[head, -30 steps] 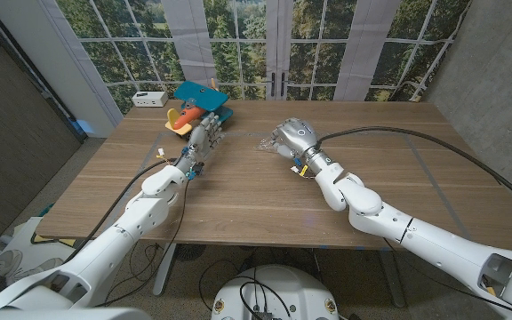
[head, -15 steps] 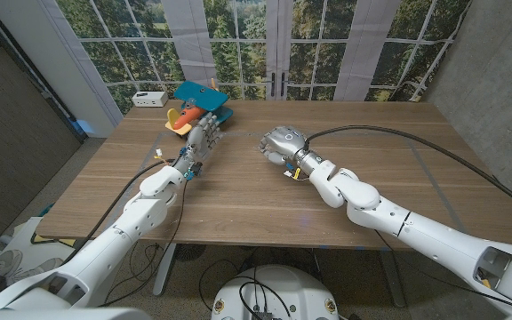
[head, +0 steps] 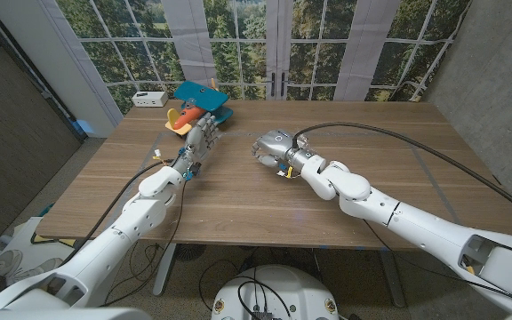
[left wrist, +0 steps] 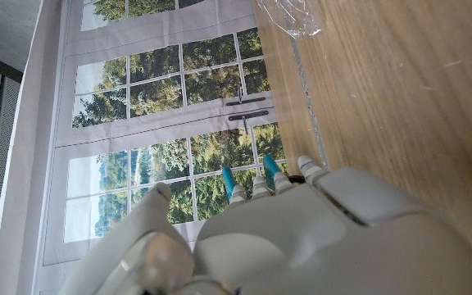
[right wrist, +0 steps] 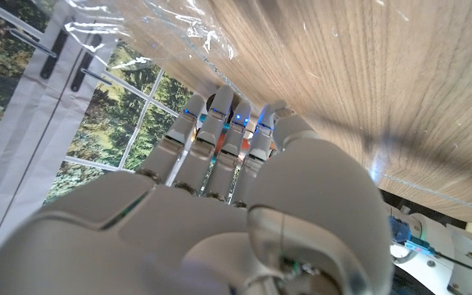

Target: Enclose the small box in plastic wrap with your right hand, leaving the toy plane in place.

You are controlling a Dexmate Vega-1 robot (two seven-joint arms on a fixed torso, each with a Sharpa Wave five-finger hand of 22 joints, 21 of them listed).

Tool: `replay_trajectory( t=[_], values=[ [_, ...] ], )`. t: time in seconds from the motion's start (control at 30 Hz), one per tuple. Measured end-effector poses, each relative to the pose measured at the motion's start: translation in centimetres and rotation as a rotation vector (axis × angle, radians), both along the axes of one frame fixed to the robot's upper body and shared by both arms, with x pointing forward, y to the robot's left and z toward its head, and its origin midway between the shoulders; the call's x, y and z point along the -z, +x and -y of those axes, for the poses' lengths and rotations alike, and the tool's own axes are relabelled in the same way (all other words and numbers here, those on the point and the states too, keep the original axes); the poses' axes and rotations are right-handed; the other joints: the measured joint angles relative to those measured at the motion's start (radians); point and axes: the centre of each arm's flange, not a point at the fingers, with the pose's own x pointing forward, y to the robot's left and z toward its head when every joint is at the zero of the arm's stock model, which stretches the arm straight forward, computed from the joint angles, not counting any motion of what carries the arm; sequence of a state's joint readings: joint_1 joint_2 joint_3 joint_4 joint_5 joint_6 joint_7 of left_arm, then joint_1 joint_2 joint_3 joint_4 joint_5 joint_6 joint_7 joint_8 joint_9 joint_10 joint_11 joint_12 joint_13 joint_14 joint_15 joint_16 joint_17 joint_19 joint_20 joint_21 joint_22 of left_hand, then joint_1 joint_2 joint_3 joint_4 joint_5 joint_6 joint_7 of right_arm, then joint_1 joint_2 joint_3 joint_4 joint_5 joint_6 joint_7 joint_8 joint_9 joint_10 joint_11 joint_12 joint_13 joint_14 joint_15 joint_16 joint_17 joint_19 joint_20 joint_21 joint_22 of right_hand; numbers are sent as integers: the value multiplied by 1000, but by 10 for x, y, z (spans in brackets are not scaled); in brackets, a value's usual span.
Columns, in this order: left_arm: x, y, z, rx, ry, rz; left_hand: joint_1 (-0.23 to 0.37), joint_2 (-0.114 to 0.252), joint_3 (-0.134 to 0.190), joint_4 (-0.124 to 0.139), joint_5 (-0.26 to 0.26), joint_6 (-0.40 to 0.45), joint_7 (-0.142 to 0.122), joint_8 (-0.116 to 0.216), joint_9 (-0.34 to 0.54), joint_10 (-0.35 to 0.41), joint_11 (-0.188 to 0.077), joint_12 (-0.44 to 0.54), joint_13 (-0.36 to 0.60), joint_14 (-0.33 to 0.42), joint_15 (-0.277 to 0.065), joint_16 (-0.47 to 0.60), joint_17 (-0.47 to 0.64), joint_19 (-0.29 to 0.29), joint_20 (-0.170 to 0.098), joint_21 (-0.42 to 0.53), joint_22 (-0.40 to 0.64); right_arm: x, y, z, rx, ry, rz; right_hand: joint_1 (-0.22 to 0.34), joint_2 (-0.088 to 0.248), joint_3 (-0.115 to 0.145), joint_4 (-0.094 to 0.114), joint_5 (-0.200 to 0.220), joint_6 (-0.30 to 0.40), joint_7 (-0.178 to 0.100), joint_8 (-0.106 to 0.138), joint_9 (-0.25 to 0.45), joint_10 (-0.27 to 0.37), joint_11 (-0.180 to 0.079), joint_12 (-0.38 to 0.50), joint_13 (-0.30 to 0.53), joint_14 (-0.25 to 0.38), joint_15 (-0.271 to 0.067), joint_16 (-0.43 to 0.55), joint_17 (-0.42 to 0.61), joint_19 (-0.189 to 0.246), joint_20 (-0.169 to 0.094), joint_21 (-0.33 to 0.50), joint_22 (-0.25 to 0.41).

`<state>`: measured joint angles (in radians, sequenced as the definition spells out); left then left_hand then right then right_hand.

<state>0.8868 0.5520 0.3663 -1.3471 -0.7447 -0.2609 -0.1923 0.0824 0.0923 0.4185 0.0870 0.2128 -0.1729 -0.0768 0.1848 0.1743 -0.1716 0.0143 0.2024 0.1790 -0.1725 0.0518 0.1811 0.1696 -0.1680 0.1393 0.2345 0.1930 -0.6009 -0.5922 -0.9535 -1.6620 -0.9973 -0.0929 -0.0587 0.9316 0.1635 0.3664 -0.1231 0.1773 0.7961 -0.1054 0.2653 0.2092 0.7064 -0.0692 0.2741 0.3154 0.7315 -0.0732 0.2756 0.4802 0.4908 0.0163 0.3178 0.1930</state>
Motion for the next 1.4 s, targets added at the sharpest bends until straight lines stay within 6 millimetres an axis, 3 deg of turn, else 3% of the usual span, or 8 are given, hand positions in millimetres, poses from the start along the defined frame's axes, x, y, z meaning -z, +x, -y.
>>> replay_trajectory(
  t=[0.07,0.2,0.3,0.77,1.17,1.4],
  values=[
    [0,0,-1,-3,-2,0,0,0,0,0,0,0,0,0,0,0,0,0,0,0,0,0,0,0,0,-3,0,0,2,-2,6,-11,-6,0,0,3,3,0,-14,-7,-9,0,-19,3,-9,-2,-17,1,-5,0,0,0,0,0],
    [0,-1,-2,-6,-5,0,0,0,0,0,0,0,0,0,0,0,0,0,0,0,0,0,0,0,0,-3,0,0,8,-4,28,-33,-13,-22,-14,-1,8,0,-45,-13,-27,-5,-90,8,-50,-11,-122,13,-55,-15,-19,12,-6,0],
    [1,-1,-2,-9,-7,0,0,0,0,0,0,0,0,0,0,0,0,0,0,0,0,0,0,0,0,-3,0,0,12,-5,57,-51,-13,-34,-18,-6,13,0,-48,-9,-30,-4,-121,7,-67,-14,-163,19,-70,-22,-36,18,-12,0],
    [2,-2,-1,-14,-15,1,0,0,0,0,0,0,0,0,0,0,0,0,0,0,0,0,0,0,0,-2,0,0,35,-2,222,-118,-11,-96,-28,-31,32,0,-94,-8,-54,-2,-146,10,-75,-23,-290,28,-98,-47,-97,43,-41,-2],
    [3,-3,0,-16,-17,0,0,0,0,0,0,0,0,0,0,0,0,0,0,0,0,0,0,-4,4,-2,0,-2,48,1,355,-120,16,-115,-36,-31,32,0,-198,-13,-84,-2,-221,14,-89,-28,-348,30,-98,-72,-127,51,-56,-2],
    [4,-3,0,-15,-16,-3,0,0,0,0,0,0,0,0,0,0,0,0,0,0,0,0,0,-4,3,-2,0,-3,53,-2,414,-106,50,-128,-49,-46,26,0,-236,-15,-84,-2,-246,7,-89,-32,-352,31,-94,-82,-128,50,-60,-2]
  ],
)
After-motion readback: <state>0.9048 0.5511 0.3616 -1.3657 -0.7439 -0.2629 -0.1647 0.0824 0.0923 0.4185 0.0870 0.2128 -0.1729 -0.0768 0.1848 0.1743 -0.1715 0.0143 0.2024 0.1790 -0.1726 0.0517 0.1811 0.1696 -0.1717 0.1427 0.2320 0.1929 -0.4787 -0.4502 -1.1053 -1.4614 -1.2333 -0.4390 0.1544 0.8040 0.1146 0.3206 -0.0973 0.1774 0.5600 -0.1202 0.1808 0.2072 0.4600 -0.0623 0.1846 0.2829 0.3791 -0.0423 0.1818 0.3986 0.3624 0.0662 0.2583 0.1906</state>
